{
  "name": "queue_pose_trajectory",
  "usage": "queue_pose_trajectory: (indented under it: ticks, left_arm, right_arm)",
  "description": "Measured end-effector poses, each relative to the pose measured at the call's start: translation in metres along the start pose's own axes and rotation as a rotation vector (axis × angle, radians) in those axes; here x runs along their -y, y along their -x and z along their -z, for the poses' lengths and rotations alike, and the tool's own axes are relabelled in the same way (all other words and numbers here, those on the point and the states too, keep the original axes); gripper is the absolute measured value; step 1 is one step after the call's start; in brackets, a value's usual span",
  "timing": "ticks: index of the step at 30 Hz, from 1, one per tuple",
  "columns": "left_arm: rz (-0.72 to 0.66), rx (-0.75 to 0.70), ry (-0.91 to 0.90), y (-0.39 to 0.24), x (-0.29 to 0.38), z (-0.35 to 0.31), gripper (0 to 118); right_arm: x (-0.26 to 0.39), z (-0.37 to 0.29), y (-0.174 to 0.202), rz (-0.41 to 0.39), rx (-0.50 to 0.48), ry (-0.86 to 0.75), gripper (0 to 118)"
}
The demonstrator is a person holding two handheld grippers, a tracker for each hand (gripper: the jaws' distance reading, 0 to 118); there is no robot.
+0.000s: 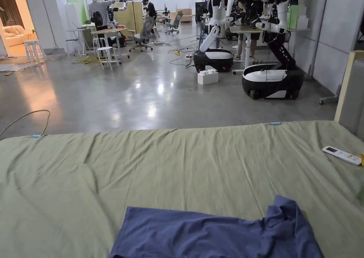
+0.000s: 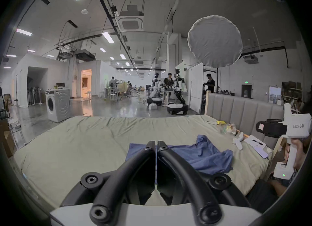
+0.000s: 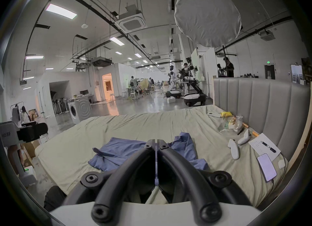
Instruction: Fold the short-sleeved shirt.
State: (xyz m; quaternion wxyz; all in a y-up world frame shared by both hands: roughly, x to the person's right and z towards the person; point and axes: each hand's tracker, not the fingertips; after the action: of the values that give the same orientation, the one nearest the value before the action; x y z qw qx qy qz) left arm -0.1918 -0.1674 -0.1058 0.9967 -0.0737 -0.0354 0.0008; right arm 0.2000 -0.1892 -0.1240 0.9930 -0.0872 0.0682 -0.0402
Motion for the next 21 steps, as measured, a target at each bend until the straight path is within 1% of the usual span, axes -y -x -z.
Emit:
queue_pose_trajectory:
  ticks: [1, 3, 5, 7, 11, 13, 14, 15, 16, 17, 18, 19, 21]
  left_arm:
    - [-0.002, -0.017, 0.043, 0.001, -0.001, 0.005, 1]
    - [0.0, -0.023, 0.035, 0.006, -0.001, 0.006, 1]
    - [-0.062, 0.004, 0.046, 0.017, -0.001, 0.01, 1]
    - [-0.123, 0.0, 0.066, 0.026, 0.001, 0.016, 1]
    - [-0.168, 0.021, 0.217, 0.048, 0.029, 0.065, 1]
    - [-0.21, 0.018, 0.312, 0.06, 0.055, 0.103, 1]
    - [-0.22, 0.031, 0.367, 0.066, 0.068, 0.123, 7]
    - [-0.212, 0.046, 0.395, 0.071, 0.079, 0.144, 16]
    - [-0.22, 0.051, 0.435, 0.076, 0.091, 0.164, 30]
    - [-0.231, 0.008, 0.47, 0.081, 0.104, 0.184, 51]
    - [-0.279, -0.004, 0.512, 0.088, 0.116, 0.205, 62]
    - [-0.303, -0.019, 0.553, 0.092, 0.127, 0.222, 65]
    - [-0.31, -0.095, 0.582, 0.101, 0.144, 0.248, 65]
  right_arm:
    - [0.0, 0.001, 0.002, -0.014, -0.011, 0.001, 2]
    - [0.0, 0.003, 0.005, -0.04, -0.018, 0.025, 2]
    - [0.002, 0.004, 0.006, -0.051, -0.03, 0.035, 2]
    - [0.003, 0.005, 0.006, -0.046, -0.038, 0.044, 2]
    - [0.011, 0.009, 0.003, -0.019, -0.054, 0.073, 2]
    - [0.013, 0.008, 0.003, -0.024, -0.055, 0.097, 2]
    - [0.016, 0.005, 0.001, -0.035, -0.048, 0.102, 2]
    - [0.018, 0.002, 0.0, -0.041, -0.04, 0.105, 2]
    - [0.02, 0.0, -0.002, -0.035, -0.04, 0.116, 2]
    - [0.023, -0.002, -0.005, -0.017, -0.045, 0.134, 2]
    - [0.024, -0.005, -0.005, -0.001, -0.038, 0.144, 2]
    - [0.027, -0.007, -0.008, 0.013, -0.027, 0.162, 2]
    - [0.031, -0.012, -0.013, 0.021, 0.008, 0.186, 2]
